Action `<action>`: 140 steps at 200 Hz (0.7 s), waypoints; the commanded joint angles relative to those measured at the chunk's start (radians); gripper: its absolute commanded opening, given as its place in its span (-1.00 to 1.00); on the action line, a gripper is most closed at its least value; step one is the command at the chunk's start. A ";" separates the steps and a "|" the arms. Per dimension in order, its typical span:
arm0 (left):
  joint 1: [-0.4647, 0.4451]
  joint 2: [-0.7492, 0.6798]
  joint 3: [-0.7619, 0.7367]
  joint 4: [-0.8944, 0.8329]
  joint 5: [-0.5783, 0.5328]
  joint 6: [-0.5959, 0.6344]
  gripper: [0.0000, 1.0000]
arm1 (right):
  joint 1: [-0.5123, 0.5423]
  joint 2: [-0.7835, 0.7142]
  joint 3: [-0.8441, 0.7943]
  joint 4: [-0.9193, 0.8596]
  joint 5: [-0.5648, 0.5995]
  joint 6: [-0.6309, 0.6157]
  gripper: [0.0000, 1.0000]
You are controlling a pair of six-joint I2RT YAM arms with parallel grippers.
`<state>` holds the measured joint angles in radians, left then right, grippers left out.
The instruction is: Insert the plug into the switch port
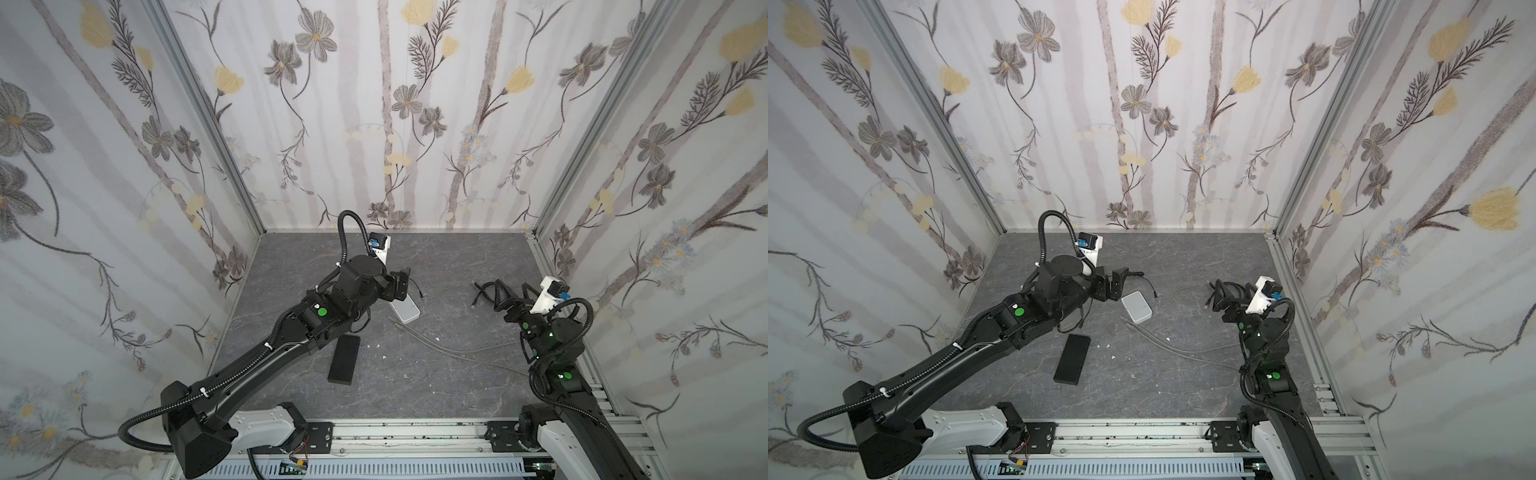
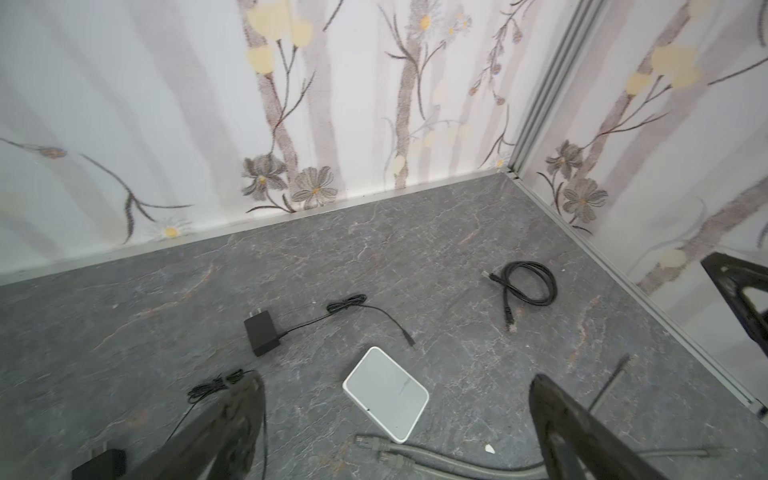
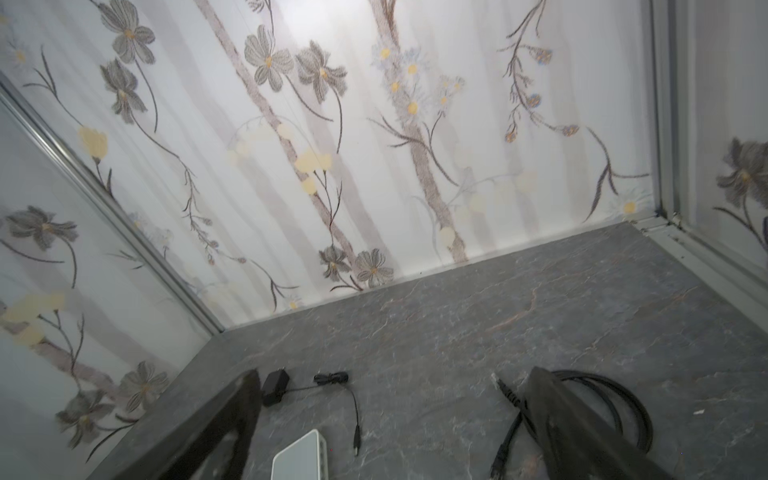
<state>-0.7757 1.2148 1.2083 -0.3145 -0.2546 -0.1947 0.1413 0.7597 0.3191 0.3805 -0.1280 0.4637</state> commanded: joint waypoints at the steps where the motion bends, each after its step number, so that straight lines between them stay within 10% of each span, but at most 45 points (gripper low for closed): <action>1: 0.091 -0.028 -0.035 -0.132 0.132 -0.113 1.00 | 0.037 -0.026 -0.030 -0.172 -0.108 0.048 0.99; 68: 0.239 0.002 -0.234 -0.353 0.245 -0.396 0.98 | 0.335 -0.123 -0.222 -0.130 -0.051 0.209 0.93; 140: 0.236 0.079 -0.440 -0.201 0.204 -0.368 0.83 | 0.660 -0.143 -0.263 -0.192 -0.027 0.322 0.78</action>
<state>-0.5388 1.3014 0.8143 -0.6079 -0.0494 -0.5663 0.7200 0.6350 0.0700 0.1867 -0.1871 0.7258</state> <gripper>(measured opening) 0.908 0.884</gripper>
